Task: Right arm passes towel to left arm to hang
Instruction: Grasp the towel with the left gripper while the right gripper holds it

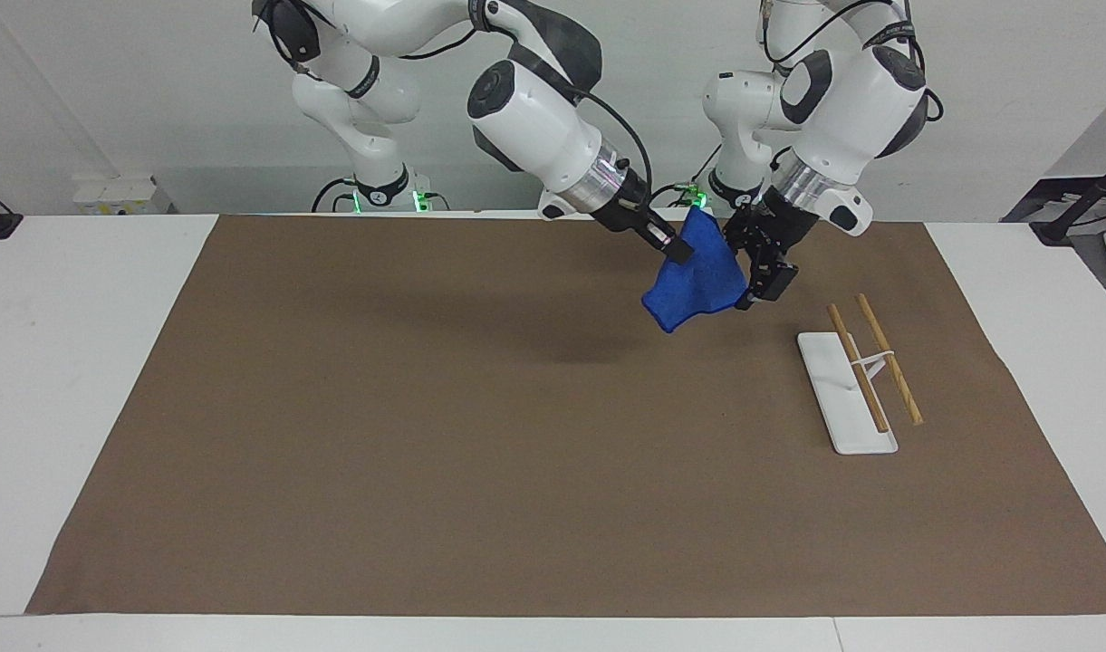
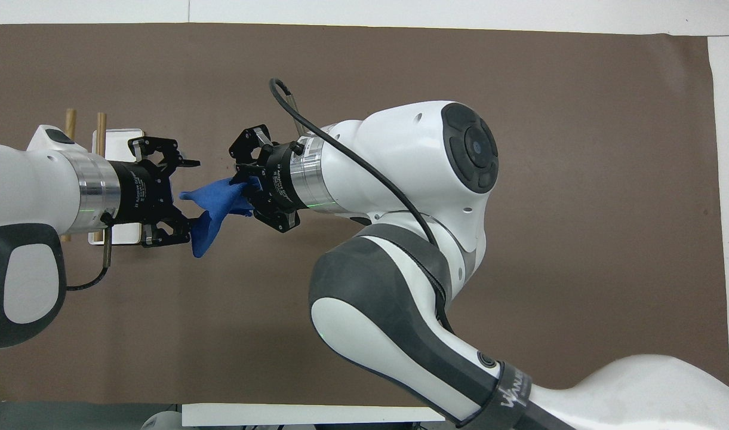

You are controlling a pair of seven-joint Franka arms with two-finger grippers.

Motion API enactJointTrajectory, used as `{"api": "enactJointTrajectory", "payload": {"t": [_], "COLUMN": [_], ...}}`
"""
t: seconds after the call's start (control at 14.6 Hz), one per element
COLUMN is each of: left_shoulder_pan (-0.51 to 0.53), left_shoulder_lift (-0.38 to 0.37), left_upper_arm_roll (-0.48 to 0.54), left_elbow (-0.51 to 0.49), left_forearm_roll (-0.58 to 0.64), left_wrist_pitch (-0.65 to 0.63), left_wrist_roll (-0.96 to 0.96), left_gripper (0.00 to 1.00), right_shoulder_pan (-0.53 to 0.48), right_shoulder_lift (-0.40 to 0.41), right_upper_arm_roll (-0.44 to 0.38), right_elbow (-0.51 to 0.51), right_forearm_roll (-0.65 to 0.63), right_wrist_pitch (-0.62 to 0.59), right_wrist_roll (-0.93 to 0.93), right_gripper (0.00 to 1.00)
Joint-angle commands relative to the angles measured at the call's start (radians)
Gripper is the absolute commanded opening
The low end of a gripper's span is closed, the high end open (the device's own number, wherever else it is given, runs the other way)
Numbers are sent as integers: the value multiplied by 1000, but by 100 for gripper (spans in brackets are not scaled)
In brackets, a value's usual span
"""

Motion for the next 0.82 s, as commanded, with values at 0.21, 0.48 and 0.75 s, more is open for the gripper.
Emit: {"api": "enactJointTrajectory", "payload": {"t": [0.21,0.48,0.75], "left_shoulder_pan": [-24,-23,-24], "left_shoulder_lift": [15,15,15], "left_upper_arm_roll": [11,11,11], "left_elbow": [-21,-21,-21], "left_forearm_roll": [-20,-20,-20], "left_wrist_pitch": [64,63,61], "left_wrist_roll": [-11,-1,-1], "left_gripper": [40,5,1], "right_shoulder_pan": [-8,-8,-8], "right_shoulder_lift": [19,19,19], "right_upper_arm_roll": [19,19,19], "right_elbow": [16,16,16], "right_forearm_roll": [0,0,0], "right_wrist_pitch": [9,6,4], "right_wrist_roll": [10,8,5], "right_gripper": [0,0,0]}}
